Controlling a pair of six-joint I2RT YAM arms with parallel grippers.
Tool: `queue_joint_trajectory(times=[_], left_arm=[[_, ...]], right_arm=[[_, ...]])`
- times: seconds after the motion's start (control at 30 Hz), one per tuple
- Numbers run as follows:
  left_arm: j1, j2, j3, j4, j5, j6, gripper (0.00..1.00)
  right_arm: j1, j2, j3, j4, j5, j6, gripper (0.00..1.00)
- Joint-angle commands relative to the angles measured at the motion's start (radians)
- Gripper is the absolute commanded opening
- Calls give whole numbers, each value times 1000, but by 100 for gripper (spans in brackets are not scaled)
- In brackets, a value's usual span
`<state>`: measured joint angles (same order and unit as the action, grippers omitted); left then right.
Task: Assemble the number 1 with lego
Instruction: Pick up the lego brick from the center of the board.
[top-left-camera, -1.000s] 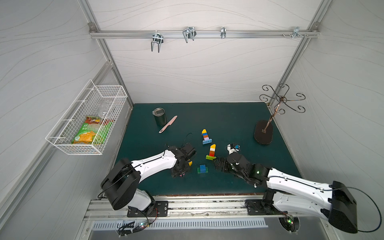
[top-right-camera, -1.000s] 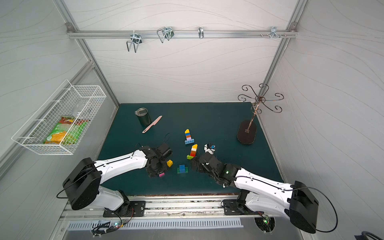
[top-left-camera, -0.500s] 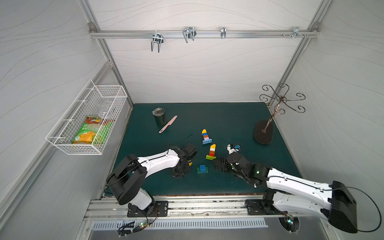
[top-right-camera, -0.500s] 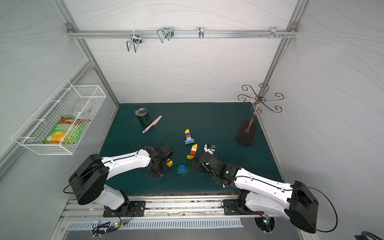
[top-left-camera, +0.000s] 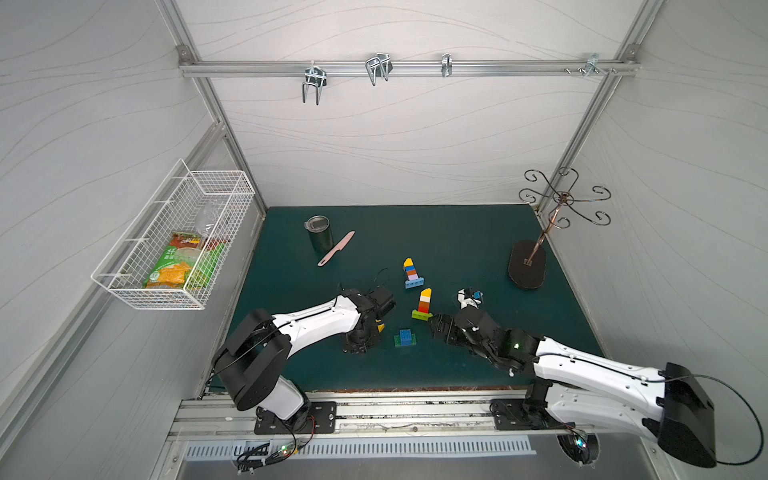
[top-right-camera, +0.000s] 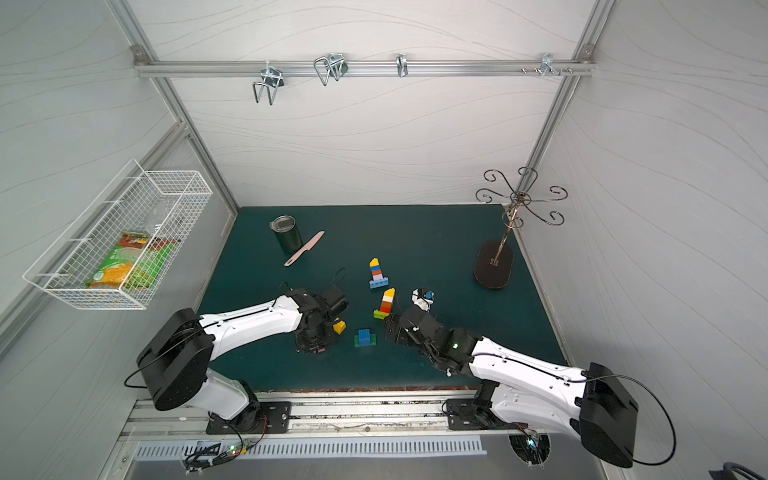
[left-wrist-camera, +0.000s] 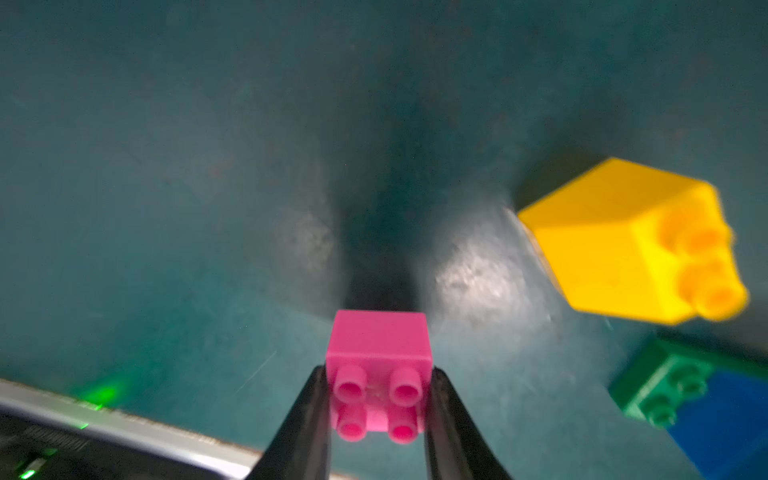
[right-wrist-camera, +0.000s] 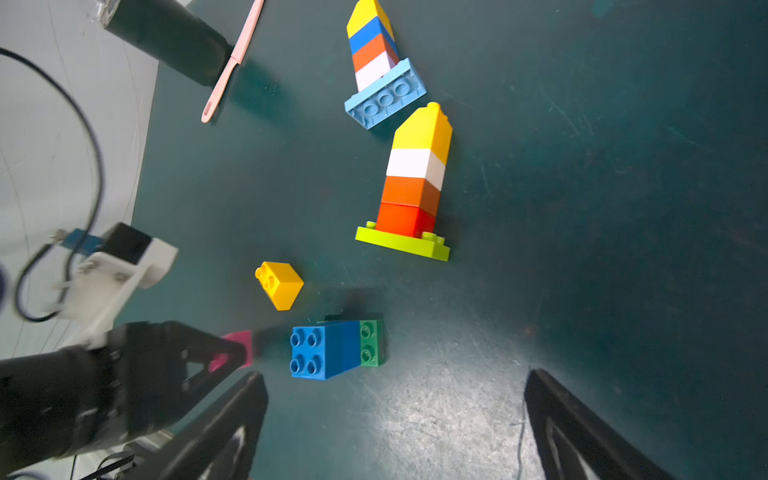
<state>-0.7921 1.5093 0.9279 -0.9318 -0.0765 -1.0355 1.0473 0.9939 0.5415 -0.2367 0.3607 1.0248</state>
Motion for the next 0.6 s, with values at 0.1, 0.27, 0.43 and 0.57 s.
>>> queue_joint_trajectory(times=[0.1,0.27,0.43,0.57], left_arm=[[-93,-54,203,-208,-51,56,5],[-149,-12,335,-225,-24,89,6],[-201,109,484,-243,-9,105,6],[-229,193,553,-223,8,122,6]], right_arm=[[-3,-18,-51,6,69,106,99],[-9,-46,-68,-36,110,143,99],[-32,-154,-139,-41,135,196,99],[-56,-243,-221,21,123,203,99]])
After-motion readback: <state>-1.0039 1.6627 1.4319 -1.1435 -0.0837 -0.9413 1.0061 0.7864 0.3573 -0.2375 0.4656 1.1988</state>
